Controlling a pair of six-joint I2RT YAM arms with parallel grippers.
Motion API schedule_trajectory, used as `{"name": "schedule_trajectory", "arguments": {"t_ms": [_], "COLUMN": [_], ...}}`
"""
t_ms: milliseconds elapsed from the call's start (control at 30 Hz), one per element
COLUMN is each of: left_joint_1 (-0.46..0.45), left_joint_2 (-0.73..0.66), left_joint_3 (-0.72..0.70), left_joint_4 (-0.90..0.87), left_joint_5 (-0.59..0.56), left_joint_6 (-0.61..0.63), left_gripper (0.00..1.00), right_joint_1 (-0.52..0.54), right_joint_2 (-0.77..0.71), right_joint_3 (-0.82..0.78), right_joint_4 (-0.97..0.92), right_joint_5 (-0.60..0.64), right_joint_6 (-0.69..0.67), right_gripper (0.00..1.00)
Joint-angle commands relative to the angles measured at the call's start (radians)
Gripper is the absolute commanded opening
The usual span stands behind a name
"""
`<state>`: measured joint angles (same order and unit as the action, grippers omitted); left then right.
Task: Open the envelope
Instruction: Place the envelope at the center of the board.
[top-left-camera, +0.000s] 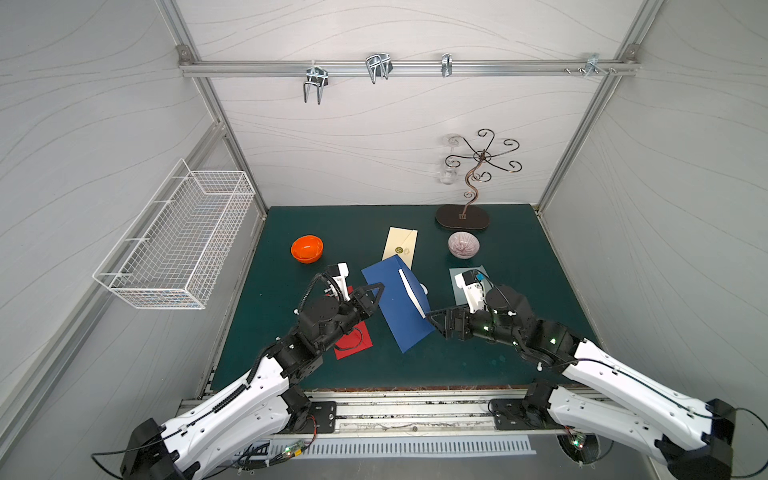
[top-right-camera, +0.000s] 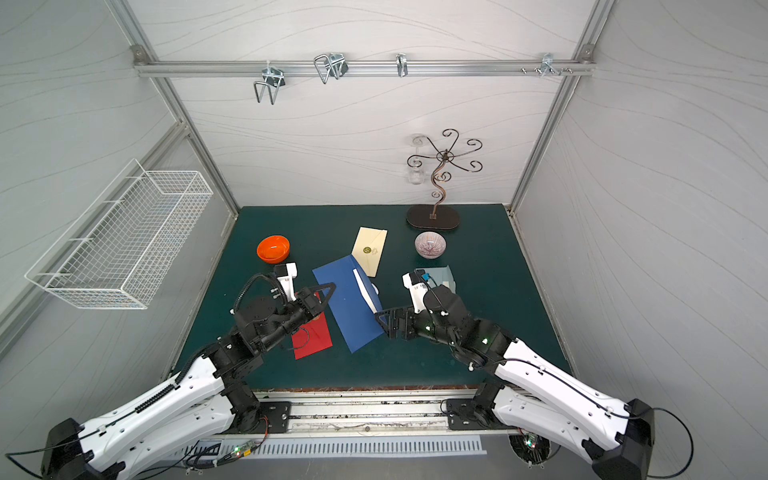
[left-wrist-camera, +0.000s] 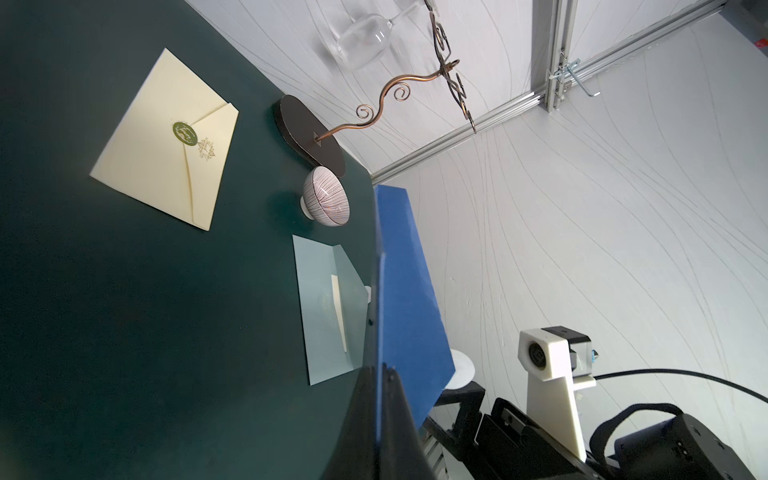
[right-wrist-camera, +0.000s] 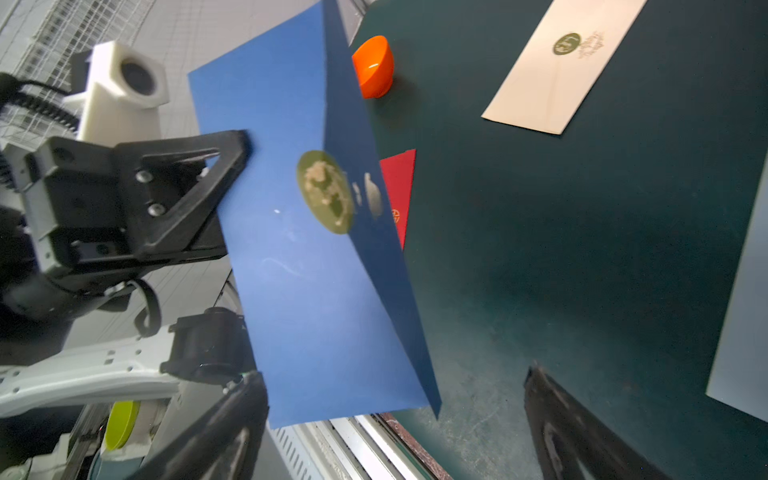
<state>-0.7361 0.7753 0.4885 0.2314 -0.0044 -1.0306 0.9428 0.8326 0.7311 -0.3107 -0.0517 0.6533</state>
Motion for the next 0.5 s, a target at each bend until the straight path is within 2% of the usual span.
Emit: {"name": "schedule_trajectory", "arguments": {"t_ms": [0, 200, 300, 467], "left_joint_1": [0.005, 0.009, 0.018, 0.045], "left_joint_2": [0.028, 0.038, 0.033, 0.057], "left_joint_3": [0.017, 0.003, -0.012, -0.044], "left_joint_4": [0.151, 0.252, 0.283, 0.385], "left_joint_5": [0.094, 0.133, 0.133, 0.171], "left_joint_6": [-0.024, -0.051, -0.072, -0.146], "left_gripper": [0.00, 0.00, 0.00, 0.00], "right_joint_1": [0.005, -0.033, -0.089, -0.186], "right_joint_2": [0.023, 0.033, 0.016, -0.020], "right_joint_3": [-0.008, -0.038, -0.062, -0.105], "right_joint_4": [0.058, 0.107, 0.126, 0.159], "right_joint_5": [-0.036, -0.075, -0.153, -0.293], "right_joint_6": [-0.018, 0.031, 0.040, 0.061], "right_gripper": [0.95, 0.91, 0.88, 0.79]}}
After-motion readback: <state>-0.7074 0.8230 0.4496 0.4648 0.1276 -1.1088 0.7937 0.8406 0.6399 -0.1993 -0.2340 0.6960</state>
